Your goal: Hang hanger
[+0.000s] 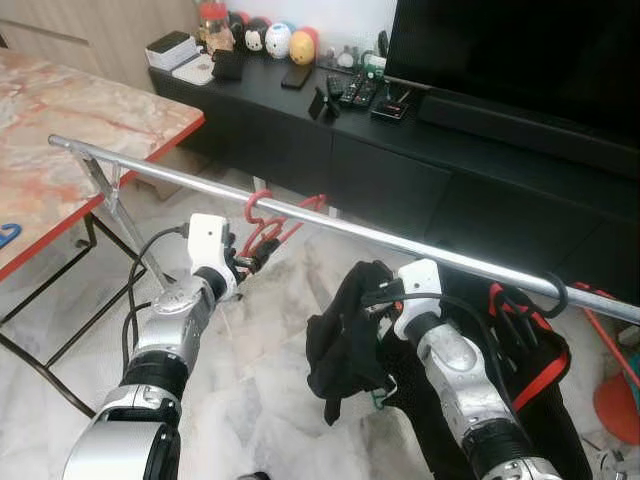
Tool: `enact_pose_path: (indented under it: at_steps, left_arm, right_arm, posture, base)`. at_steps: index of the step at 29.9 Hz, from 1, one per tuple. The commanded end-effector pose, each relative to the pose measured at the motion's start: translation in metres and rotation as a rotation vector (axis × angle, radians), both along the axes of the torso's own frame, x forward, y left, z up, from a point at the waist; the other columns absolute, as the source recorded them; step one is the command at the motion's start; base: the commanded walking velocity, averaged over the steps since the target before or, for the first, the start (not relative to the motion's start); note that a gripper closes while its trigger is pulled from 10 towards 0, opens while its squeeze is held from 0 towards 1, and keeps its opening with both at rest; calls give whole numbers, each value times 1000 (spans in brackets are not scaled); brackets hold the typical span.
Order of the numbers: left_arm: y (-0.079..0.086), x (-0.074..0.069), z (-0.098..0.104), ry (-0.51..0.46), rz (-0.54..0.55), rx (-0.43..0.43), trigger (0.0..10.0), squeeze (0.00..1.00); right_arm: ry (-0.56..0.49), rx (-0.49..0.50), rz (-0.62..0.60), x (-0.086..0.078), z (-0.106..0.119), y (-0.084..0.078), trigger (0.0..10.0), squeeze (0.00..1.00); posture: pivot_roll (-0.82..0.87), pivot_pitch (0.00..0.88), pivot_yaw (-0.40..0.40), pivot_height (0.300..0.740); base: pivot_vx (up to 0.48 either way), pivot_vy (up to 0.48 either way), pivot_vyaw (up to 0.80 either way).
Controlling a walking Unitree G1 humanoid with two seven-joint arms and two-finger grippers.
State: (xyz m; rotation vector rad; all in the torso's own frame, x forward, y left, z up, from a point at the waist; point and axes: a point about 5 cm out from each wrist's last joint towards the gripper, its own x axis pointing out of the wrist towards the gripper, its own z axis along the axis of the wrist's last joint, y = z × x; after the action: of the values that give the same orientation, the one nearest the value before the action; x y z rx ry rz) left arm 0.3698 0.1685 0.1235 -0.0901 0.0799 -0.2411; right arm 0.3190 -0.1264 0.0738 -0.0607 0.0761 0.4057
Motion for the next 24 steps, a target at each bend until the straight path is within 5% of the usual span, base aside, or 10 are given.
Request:
enact_pose_path:
  at_steps: [1,13,24]
  left_arm:
    - [2,0,-5,19,42,17,10000,0]
    - [-14,-3,-24,84,1,23,10000,0]
    - [-9,1,-15,6,60,50,10000,0]
  right_arm:
    - [-7,1,4,0,2,1,10000,0]
    - [-10,3,4,0,2,2,10000,0]
    - [-9,5,5,0,2,3,10000,0]
  posture:
    - [-3,106,11,740]
    - [-11,105,15,740]
    - [-8,105,16,740]
  base:
    - [0,0,0]
    - [0,0,0]
    - [0,0,0]
